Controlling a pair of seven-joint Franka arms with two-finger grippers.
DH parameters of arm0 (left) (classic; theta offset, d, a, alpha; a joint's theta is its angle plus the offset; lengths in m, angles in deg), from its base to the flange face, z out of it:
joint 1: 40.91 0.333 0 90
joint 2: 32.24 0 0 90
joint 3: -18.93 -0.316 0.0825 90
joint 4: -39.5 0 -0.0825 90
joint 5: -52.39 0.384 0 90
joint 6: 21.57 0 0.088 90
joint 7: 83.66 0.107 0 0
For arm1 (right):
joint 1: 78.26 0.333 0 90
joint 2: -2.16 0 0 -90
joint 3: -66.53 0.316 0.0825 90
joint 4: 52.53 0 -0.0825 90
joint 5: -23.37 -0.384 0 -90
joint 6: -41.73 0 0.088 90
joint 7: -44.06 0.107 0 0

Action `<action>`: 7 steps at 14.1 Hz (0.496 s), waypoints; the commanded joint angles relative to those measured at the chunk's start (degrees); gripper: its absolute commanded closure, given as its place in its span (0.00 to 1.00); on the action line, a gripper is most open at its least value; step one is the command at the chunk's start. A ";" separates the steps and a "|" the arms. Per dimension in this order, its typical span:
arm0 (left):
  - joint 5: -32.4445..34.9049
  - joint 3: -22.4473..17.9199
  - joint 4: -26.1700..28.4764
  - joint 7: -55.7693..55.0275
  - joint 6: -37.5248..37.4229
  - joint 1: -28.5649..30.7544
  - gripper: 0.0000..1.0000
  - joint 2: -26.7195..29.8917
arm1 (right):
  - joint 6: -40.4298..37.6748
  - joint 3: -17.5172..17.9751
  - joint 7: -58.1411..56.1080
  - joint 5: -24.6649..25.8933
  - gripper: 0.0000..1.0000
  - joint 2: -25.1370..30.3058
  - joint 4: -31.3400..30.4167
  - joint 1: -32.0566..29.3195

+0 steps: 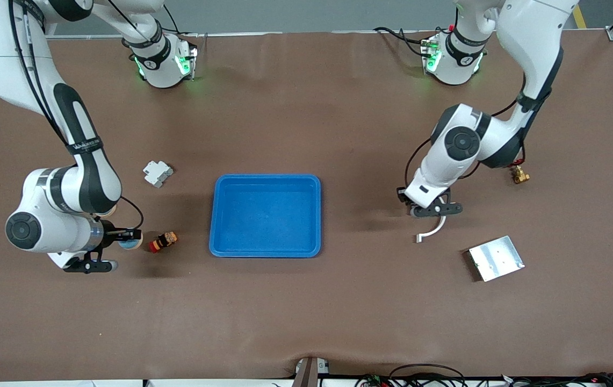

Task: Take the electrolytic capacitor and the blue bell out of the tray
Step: 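Carry the bell off the tray while the left gripper carries the capacitor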

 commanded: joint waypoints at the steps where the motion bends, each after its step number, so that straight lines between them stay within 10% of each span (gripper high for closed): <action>1: 0.66 1.68 5.76 5.90 2.60 4.08 1.00 4.24 | 3.14 1.16 -2.99 0.73 0.89 -0.18 -2.11 -2.67; 3: 0.66 1.68 7.79 11.26 5.40 6.97 1.00 4.42 | 4.46 1.16 -2.99 0.64 0.65 -1.32 -2.29 -2.76; 5: 0.66 1.68 8.24 18.11 6.65 10.75 1.00 3.63 | 4.12 1.16 -2.38 0.55 0.07 -1.67 -2.20 -2.59; 7: 0.66 1.68 8.24 22.87 6.82 13.31 1.00 2.75 | 3.33 1.16 -3.08 0.55 0.00 -1.24 -1.59 -2.50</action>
